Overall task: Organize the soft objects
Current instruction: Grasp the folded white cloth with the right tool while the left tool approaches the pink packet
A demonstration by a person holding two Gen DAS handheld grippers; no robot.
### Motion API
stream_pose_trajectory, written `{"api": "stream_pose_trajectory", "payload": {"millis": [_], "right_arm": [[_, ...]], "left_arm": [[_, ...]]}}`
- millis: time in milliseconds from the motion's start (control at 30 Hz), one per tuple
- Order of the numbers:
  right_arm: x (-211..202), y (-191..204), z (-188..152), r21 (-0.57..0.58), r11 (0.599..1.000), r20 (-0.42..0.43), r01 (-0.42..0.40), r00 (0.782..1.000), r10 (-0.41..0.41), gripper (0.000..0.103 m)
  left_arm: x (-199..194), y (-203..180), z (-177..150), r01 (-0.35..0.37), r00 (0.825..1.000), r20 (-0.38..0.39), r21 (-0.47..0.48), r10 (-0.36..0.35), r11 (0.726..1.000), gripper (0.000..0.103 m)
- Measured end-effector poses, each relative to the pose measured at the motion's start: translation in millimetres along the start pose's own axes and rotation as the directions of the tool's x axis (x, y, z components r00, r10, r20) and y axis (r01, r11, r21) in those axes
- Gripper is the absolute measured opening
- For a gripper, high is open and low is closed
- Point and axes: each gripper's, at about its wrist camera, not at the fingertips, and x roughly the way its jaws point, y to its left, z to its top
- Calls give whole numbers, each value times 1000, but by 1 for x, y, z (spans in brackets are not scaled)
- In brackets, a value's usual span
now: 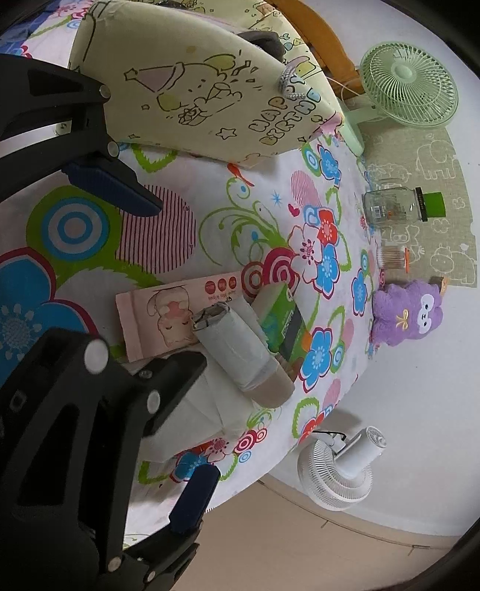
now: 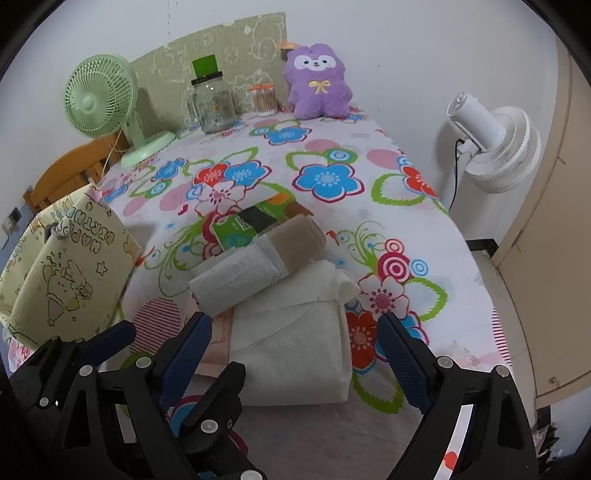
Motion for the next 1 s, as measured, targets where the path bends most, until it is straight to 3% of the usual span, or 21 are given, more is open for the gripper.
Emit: {"api": "stream_pose_trajectory", "payload": {"millis": [267,500,700,733,1000], "right_arm": [[15,2,0,-7,1000,-53,-24,998,23,79],[19,1,0,-6,1000,-74,-14,997,14,58],[18,-2,-1,-3,1000,-68,-21,997,21,55],[17,-3,-1,-4,1000,-64,-13,998,13,50],[10,-16,-3,20,1000,-58,15,998,-14,41]], "left_arm": [[8,1,0,-17,1000,-17,-2,17,1000,92],[9,1,0,-25,999,-19,-5,25,1000,92],[9,-3,0,-32,999,-20,17,32,999,92],[9,-4,0,-37,999,-19,20,37,999,93],[6,-8,0,-40,999,-7,20,40,999,92]]}}
